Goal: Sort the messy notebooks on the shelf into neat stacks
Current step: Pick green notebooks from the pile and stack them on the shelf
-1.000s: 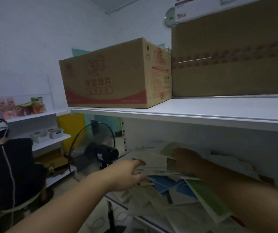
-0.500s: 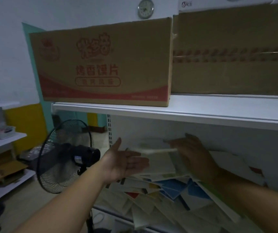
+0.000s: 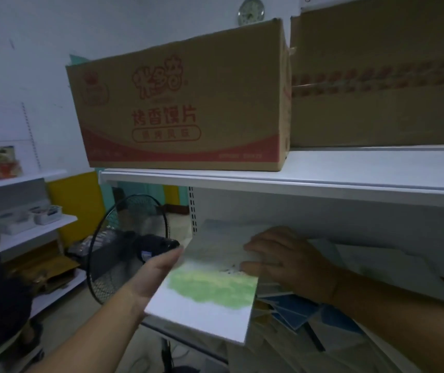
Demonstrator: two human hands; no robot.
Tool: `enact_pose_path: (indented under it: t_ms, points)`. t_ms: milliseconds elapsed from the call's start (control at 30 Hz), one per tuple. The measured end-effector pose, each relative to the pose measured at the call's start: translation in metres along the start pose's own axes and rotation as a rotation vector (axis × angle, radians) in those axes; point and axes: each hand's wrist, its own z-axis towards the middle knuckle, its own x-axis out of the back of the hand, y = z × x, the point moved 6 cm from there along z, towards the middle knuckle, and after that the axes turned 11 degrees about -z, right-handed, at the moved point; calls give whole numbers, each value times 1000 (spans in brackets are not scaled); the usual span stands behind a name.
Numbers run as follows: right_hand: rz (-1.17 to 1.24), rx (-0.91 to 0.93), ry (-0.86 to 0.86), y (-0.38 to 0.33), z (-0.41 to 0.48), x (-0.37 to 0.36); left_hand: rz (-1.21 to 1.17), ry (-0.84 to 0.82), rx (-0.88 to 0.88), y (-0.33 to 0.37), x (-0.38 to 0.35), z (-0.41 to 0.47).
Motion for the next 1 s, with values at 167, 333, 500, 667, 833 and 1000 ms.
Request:
enact_pose_path:
  t_ms: [167,333,500,667,833,1000]
  points:
    - [-13,-504,-491,35,-24,-36,118,358,-120,-4,36,10]
    - [-51,-932,-1073,48,-54,-60,76,433,-238,28,57,3]
    - [326,-1380,-982,54,-53,-66,-10,363,-143,40,79,4]
    - [454,-1573,-770,57,-38,-67,25,341,-129,53,95,3]
    - [651,-1749,-329,56,-8,-47,59,411,-131,73,110,10]
    - [663,-1657,-369,14,31,-72,62,288,-83,65,85,35]
